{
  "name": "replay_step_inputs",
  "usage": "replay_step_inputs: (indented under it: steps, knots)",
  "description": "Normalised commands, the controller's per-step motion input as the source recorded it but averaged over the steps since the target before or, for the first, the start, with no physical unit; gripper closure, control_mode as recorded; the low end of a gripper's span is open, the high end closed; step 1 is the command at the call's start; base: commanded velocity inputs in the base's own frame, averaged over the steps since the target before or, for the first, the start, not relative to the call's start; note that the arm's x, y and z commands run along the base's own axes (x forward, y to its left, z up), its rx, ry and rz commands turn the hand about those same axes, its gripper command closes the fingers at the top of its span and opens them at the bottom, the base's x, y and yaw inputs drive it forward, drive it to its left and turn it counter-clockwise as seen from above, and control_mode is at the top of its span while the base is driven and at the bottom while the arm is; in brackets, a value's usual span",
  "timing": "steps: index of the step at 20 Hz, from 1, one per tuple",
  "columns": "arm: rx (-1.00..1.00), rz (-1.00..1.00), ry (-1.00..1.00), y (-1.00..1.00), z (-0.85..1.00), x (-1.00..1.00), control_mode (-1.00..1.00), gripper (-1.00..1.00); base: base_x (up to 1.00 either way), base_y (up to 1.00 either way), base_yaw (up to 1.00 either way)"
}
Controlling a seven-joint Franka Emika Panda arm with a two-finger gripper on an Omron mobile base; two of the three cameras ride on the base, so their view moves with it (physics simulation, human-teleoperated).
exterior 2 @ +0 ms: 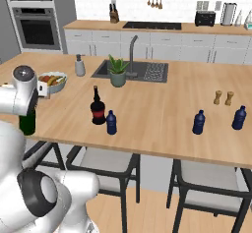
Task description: Move the plastic bottles in the middle to the plastics group, and the glass bottles in the middle to the glass group.
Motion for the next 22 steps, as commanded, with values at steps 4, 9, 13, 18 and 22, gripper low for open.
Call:
replay_step_inputs:
  steps: [4, 9, 13, 18, 22]
  knots:
    - [0.0, 0.31, -0.01, 0.85, 0.03, 0.22, -1.0, 1.0, 0.0, 0.0, 0.0]
    - [-0.04, 0.29, -0.23, 0.71, -0.03, 0.37, -1.0, 1.0, 0.0, 0.0, 0.0]
    - [-0.06, 0.17, -0.24, 0.56, -0.04, 0.54, -1.0, 1.0, 0.0, 0.0, 0.0]
    - [-0.08, 0.06, -0.06, 0.48, -0.06, 0.51, -1.0, 1.0, 0.0, 0.0, 0.0]
    - [-0.08, 0.0, 0.06, 0.4, -0.03, 0.42, -1.0, 1.0, 0.0, 0.0, 0.0]
